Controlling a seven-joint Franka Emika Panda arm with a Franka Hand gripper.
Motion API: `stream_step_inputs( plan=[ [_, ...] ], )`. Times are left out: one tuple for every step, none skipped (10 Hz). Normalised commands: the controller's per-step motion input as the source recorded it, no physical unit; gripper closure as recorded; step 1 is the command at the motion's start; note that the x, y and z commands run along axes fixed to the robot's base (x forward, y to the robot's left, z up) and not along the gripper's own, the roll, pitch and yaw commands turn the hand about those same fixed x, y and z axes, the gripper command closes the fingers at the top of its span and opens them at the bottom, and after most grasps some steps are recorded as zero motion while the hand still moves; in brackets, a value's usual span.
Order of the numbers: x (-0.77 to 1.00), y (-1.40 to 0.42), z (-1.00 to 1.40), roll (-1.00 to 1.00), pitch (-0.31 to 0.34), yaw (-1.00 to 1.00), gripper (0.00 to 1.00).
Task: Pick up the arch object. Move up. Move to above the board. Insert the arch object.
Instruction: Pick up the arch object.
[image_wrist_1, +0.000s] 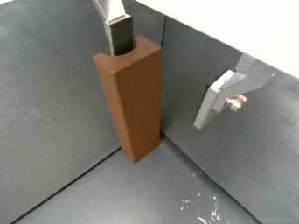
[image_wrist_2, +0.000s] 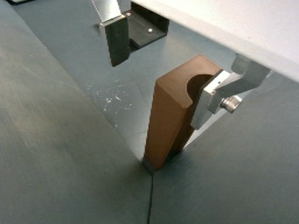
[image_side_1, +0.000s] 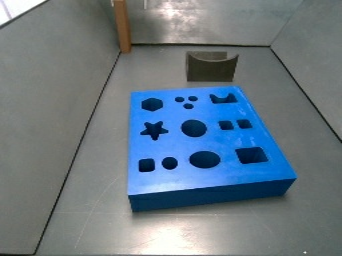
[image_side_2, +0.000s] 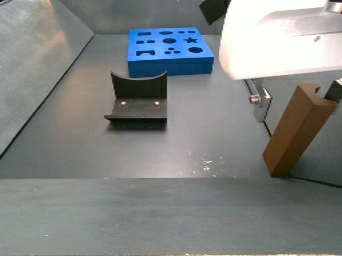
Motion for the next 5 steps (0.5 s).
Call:
stream_step_inputs(
  plan=[
    [0.00, -0.09, -0.18, 0.01, 0.000, 0.00, 0.00],
    [-0.04, -0.21, -0.32, 0.05, -0.069, -0.02, 0.00],
    [0.00, 0.00, 0.00, 0.00, 0.000, 0.00, 1.00],
    [0.00, 0.00, 0.00, 0.00, 0.000, 0.00, 1.00],
    [0.00, 0.00, 0.00, 0.00, 0.000, 0.00, 1.00]
  ],
)
